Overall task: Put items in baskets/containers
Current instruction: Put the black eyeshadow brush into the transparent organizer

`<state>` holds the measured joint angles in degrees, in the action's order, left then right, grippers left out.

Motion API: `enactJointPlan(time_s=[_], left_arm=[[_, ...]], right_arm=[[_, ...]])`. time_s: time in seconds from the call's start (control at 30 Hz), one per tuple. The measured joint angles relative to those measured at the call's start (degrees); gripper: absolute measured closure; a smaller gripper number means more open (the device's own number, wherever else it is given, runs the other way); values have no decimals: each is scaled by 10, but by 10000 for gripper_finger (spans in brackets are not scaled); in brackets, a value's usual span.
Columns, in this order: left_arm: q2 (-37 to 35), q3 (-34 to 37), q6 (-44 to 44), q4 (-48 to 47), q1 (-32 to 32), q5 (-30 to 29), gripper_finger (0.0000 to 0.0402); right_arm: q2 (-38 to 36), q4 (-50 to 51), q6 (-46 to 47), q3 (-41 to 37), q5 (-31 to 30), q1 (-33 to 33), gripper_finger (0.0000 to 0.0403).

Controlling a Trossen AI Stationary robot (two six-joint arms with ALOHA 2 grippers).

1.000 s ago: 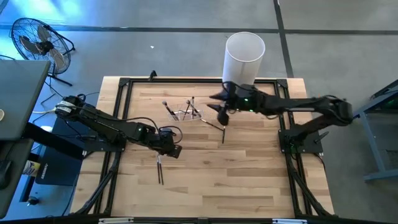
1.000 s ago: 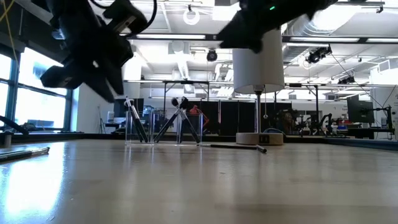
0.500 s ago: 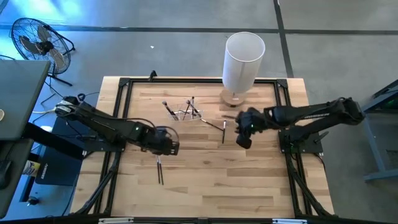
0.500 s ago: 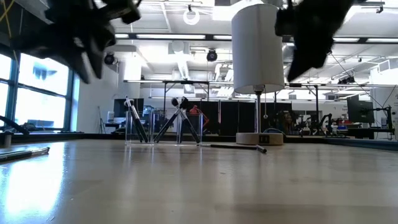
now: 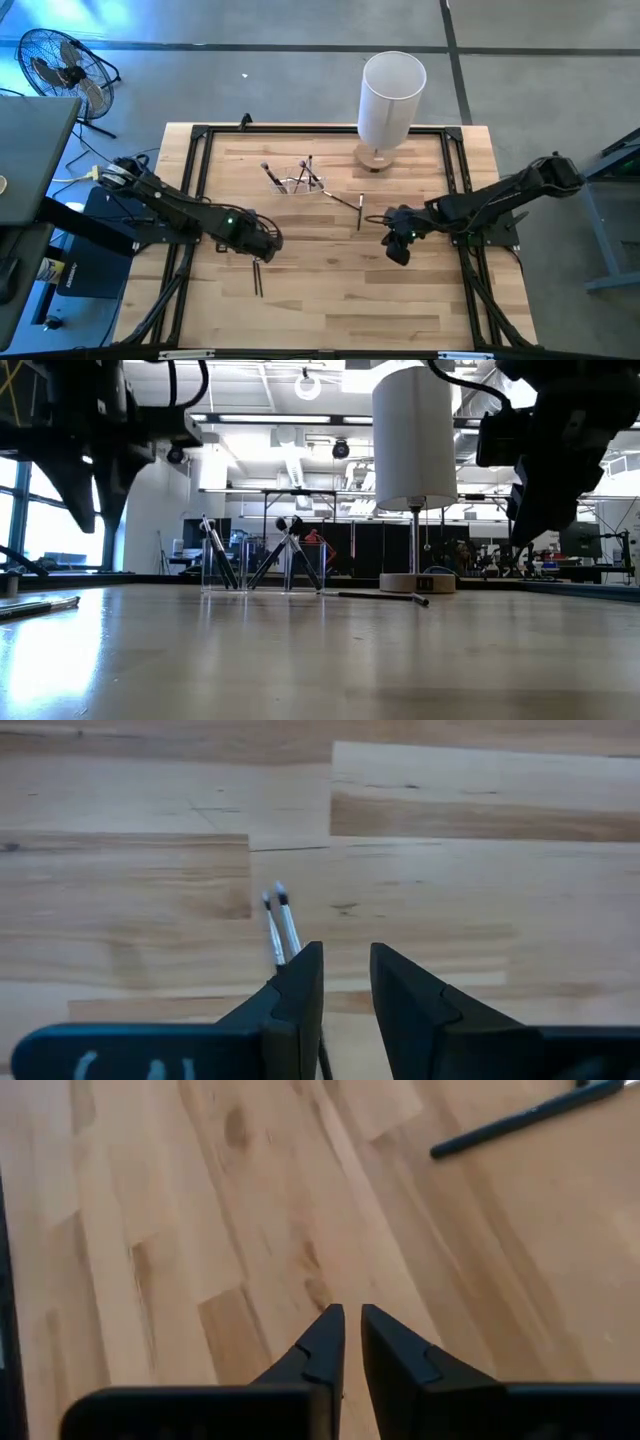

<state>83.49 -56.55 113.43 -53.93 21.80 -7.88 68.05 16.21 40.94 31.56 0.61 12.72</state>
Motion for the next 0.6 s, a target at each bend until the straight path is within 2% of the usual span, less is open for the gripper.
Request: enactJointPlan(time_s=[0.17,0.37,0.6], left_arm=[[16,24,16,21,0,14,318],[19,95,43,119,0,29,318],[19,103,45,115,-1,10,318]], right_arm=[[0,-12,-1,-2,6,18,384],[0,-11,-4,-2,5,25,392],[0,-11,-4,-2,13,25,394]])
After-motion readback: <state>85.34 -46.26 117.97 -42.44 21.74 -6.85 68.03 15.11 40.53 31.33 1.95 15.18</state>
